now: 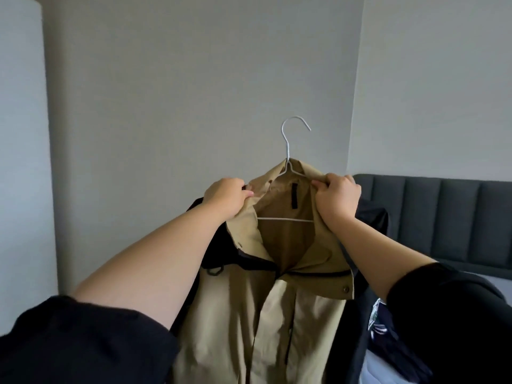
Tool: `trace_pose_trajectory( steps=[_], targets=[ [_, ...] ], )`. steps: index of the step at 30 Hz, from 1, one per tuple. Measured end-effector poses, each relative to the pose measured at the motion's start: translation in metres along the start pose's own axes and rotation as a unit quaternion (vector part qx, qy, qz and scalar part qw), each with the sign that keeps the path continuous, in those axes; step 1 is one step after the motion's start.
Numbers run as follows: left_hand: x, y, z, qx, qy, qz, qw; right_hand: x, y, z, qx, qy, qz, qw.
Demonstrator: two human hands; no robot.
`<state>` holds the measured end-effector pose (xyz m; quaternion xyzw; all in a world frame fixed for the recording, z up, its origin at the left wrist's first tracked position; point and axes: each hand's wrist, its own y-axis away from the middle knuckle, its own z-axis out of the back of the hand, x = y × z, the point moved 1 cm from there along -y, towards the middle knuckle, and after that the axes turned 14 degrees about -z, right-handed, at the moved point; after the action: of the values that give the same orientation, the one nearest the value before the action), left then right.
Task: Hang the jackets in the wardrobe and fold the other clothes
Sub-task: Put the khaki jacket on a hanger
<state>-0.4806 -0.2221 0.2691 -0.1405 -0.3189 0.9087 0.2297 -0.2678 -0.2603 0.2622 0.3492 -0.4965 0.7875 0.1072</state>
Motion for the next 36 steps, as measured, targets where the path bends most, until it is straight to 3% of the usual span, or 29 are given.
trace_pose_trajectory(
  steps=[4, 9, 13, 16, 21, 24, 27, 31, 33, 36],
  targets=[
    [-0.074, -0.032, 0.042, -0.109, -0.099, -0.093, 0.985, 0.012, -0.04, 0.079, -0.083, -0.022, -0.008, 0.996],
    [-0.155, -0.057, 0.093, -0.248, -0.185, -0.219, 0.925, 0.027, -0.086, 0.177, -0.182, -0.008, 0.033, 0.983],
    [-0.205, -0.061, 0.103, -0.283, -0.177, -0.266, 0.904, 0.019, -0.101, 0.235, -0.237, 0.044, 0.055, 0.969],
    [-0.232, -0.059, 0.089, -0.273, -0.145, -0.282, 0.908, -0.001, -0.103, 0.26, -0.246, 0.088, 0.063, 0.963],
    [-0.265, -0.044, 0.019, -0.194, -0.073, -0.265, 0.942, -0.069, -0.091, 0.265, -0.167, 0.171, 0.018, 0.971],
    [-0.278, -0.022, -0.052, -0.096, -0.013, -0.188, 0.977, -0.131, -0.073, 0.25, -0.041, 0.243, -0.057, 0.967],
    [-0.285, 0.015, -0.129, -0.022, 0.001, -0.121, 0.992, -0.198, -0.04, 0.225, 0.075, 0.284, -0.118, 0.949],
    [-0.285, 0.061, -0.221, 0.094, 0.056, -0.063, 0.992, -0.284, 0.007, 0.193, 0.136, 0.413, -0.104, 0.895],
    [-0.288, 0.08, -0.263, 0.168, 0.056, -0.073, 0.981, -0.321, 0.027, 0.181, 0.165, 0.458, -0.09, 0.869],
    [-0.295, 0.098, -0.314, 0.232, 0.071, -0.068, 0.968, -0.374, 0.049, 0.167, 0.191, 0.464, -0.125, 0.856]
  ],
)
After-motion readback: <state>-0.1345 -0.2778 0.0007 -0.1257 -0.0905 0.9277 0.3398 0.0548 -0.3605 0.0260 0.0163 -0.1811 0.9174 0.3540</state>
